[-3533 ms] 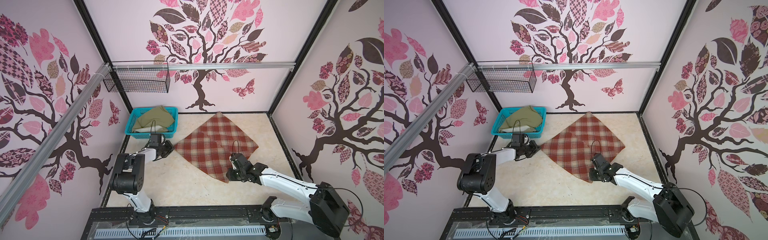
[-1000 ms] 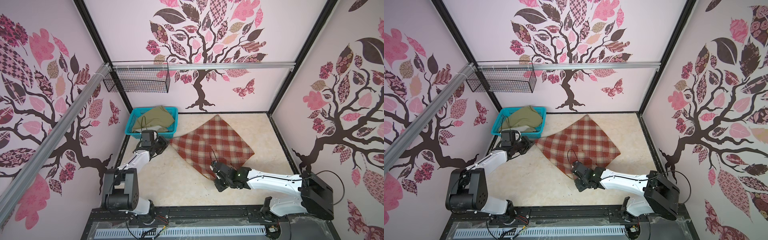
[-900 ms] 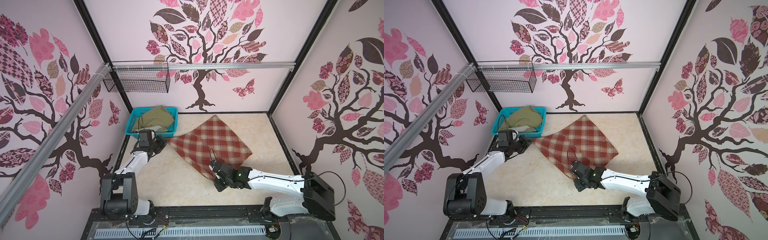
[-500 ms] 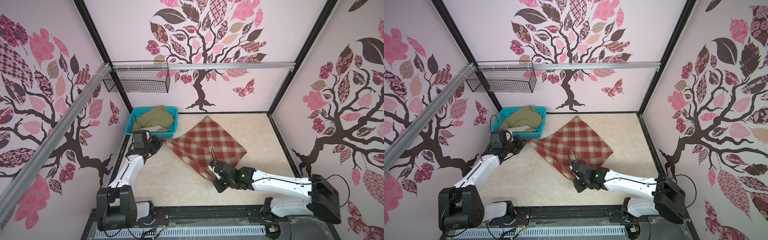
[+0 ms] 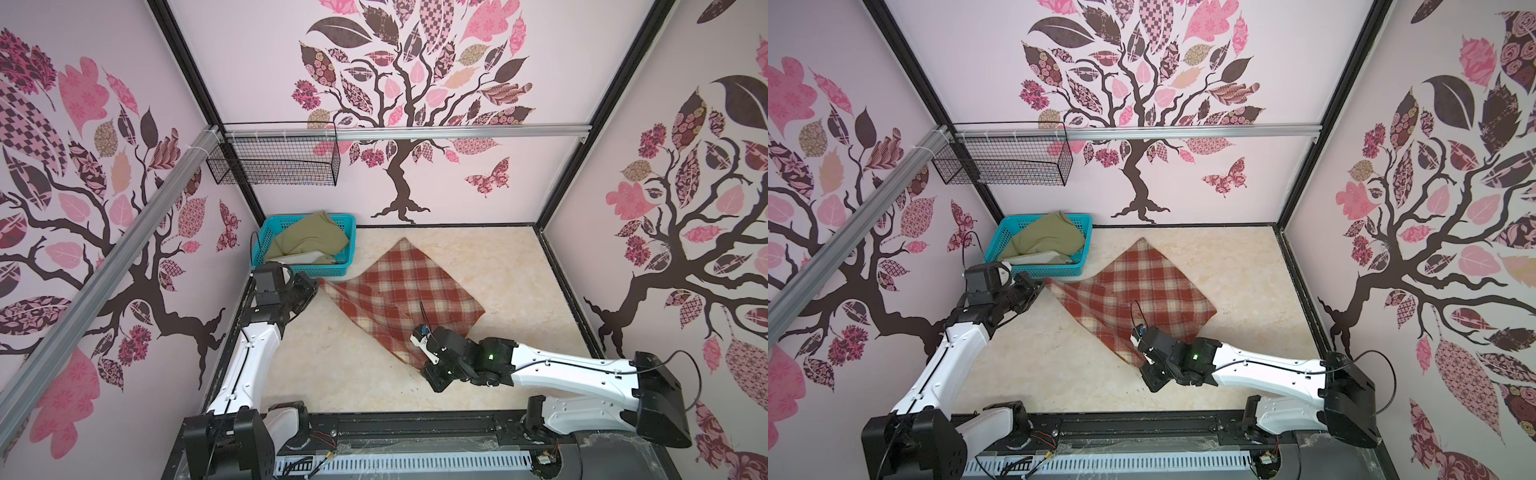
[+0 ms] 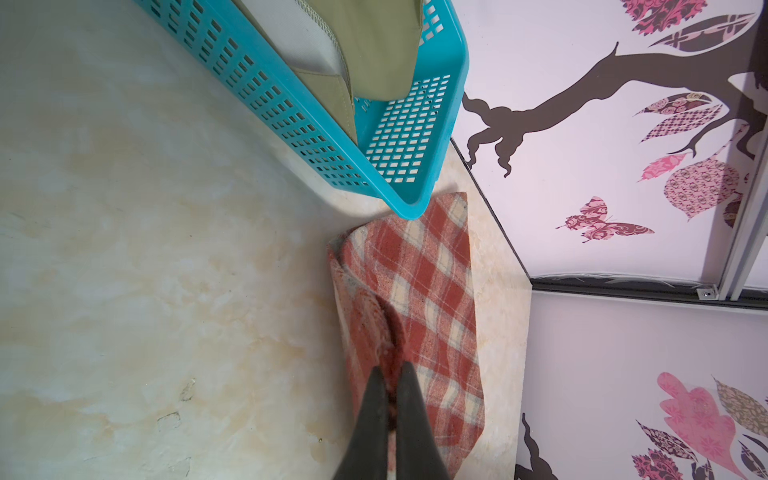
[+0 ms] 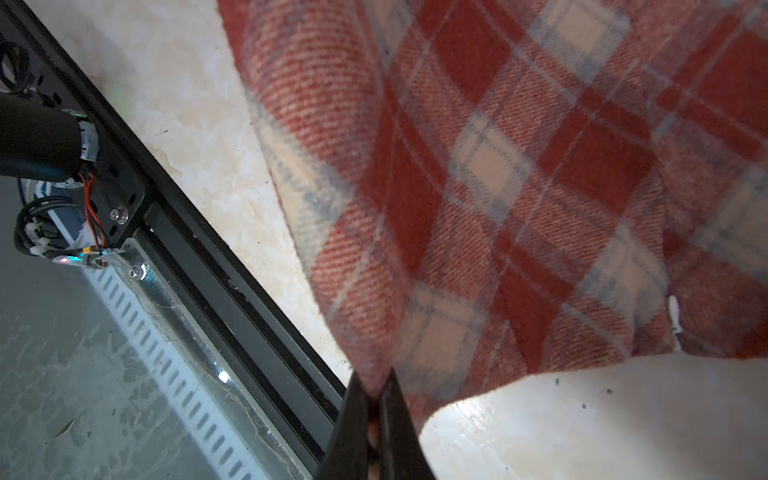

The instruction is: Fold and stack the skirts

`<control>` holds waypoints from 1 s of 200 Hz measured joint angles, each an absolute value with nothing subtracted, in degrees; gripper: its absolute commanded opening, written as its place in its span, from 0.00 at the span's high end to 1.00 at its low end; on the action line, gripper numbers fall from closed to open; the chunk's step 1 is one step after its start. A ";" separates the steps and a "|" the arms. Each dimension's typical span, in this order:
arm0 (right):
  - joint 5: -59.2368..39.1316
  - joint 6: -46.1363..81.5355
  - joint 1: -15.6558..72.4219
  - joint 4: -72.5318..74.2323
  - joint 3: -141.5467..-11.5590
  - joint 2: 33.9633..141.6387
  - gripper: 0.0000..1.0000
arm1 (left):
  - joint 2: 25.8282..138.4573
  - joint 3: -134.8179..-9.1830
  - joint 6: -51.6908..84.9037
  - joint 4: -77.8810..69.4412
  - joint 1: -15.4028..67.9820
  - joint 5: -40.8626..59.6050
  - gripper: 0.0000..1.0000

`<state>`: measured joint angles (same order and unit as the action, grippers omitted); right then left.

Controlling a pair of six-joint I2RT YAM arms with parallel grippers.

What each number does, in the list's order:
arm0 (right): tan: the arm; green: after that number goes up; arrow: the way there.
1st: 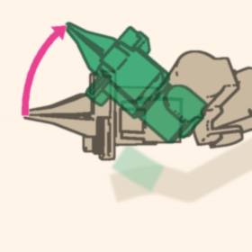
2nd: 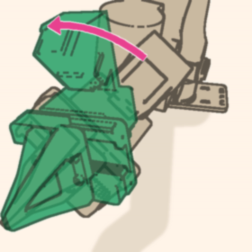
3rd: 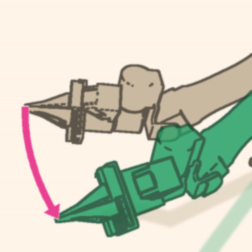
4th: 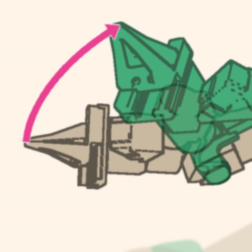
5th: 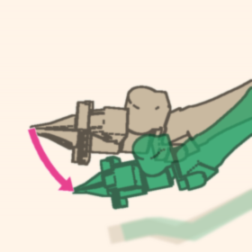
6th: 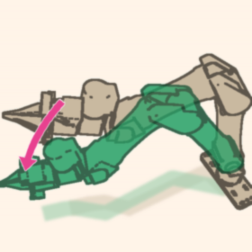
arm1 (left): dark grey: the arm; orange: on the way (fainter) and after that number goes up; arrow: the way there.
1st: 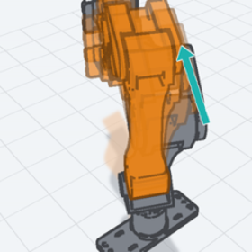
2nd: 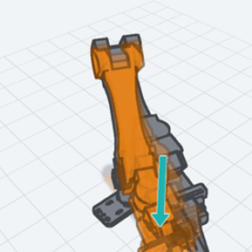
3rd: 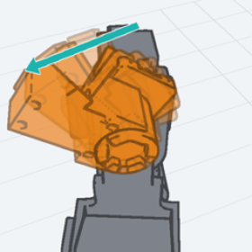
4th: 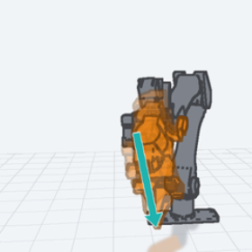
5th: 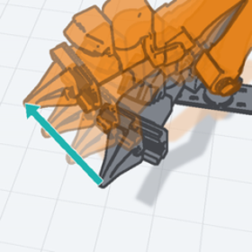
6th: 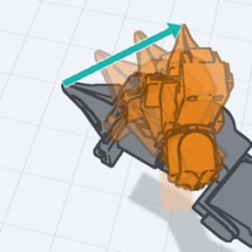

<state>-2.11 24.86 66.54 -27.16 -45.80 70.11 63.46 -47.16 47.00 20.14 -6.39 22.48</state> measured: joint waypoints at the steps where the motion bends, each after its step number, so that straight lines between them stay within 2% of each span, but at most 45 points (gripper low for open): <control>1: -2.13 24.86 66.65 -27.18 -45.84 70.11 1.00 | 63.42 -47.16 46.98 20.18 -6.39 22.46 1.00; 200: 0.16 28.71 80.97 -26.85 -50.63 71.83 1.00 | 48.64 -49.69 44.25 34.48 -10.09 20.12 1.00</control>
